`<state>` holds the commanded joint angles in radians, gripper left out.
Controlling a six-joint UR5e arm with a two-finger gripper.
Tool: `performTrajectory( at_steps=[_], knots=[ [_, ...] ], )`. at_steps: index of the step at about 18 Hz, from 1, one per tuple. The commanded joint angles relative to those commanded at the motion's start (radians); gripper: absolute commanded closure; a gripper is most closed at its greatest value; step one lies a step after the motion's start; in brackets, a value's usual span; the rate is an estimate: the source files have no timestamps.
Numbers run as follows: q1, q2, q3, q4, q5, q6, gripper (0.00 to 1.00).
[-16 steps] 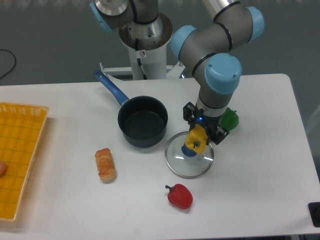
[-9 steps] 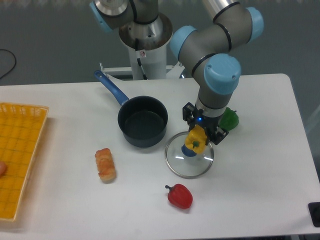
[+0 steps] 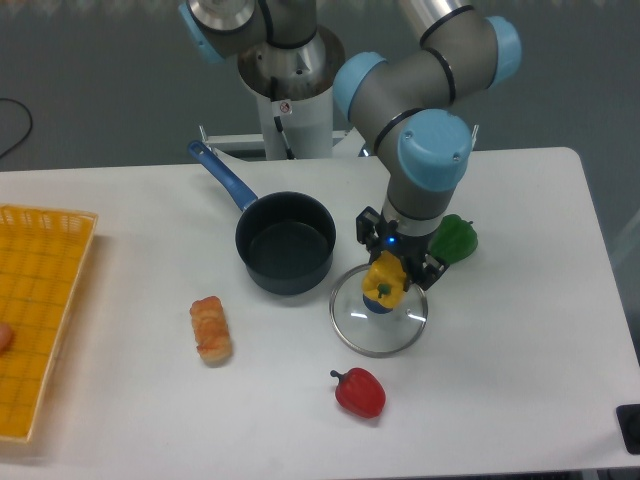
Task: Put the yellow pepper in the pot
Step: 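Lift the held yellow pepper up off the glass lid, then carry the yellow pepper over the black saucepan and lower it inside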
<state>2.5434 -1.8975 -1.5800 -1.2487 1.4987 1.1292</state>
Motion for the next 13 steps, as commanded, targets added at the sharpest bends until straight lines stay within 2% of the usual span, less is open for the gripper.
performTrajectory(
  at_steps=[3,6,9,13],
  knots=[
    [-0.028,0.009,-0.006,-0.002,0.003,-0.051,0.41],
    [-0.043,0.044,-0.043,-0.003,0.005,-0.060,0.41],
    [-0.090,0.072,-0.081,-0.009,0.011,-0.080,0.41],
    [-0.147,0.080,-0.097,-0.032,0.041,-0.103,0.41]
  ],
)
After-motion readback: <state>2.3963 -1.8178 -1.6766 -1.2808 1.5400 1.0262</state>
